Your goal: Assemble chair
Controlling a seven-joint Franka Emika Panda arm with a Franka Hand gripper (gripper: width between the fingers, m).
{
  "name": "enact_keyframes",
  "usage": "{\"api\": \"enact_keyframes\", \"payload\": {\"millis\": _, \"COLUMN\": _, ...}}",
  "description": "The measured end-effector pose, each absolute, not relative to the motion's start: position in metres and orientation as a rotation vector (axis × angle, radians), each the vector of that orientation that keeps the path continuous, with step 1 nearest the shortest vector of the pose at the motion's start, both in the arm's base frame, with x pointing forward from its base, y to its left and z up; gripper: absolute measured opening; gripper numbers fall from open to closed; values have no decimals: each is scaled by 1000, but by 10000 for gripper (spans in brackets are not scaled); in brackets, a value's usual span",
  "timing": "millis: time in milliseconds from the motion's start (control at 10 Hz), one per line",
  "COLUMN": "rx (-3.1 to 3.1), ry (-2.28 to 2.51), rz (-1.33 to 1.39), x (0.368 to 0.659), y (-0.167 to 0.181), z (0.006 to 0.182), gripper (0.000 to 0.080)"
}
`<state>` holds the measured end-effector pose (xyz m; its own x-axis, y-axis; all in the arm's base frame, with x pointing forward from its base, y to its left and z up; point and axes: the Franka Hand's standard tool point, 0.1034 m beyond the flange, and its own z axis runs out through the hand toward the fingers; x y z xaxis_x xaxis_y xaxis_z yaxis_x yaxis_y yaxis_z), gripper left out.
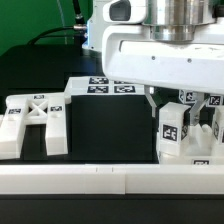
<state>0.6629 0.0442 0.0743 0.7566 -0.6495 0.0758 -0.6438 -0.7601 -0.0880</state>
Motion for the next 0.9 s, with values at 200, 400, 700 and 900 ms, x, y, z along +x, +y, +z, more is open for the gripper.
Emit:
{"api": "enact_keyframes", "payload": {"millis": 200, "rx": -2780, "ry": 1309, "rz": -149, "x": 663, "y": 44, "z": 74, "gripper": 291}}
{"api": "enact_keyframes", "payload": {"millis": 400, "rx": -2608, "ry": 1606, "rz": -135, "x": 663, "y": 44, "z": 74, "gripper": 291}}
{"api": "enact_keyframes", "payload": {"millis": 700, "rx": -2390, "ry": 1904, "rz": -121, "x": 662, "y": 46, "z": 73, "gripper": 291}}
{"api": "enact_keyframes", "payload": {"millis": 900, "rx": -2234, "ry": 2074, "rz": -108, "x": 662, "y": 46, "z": 73, "gripper": 291}}
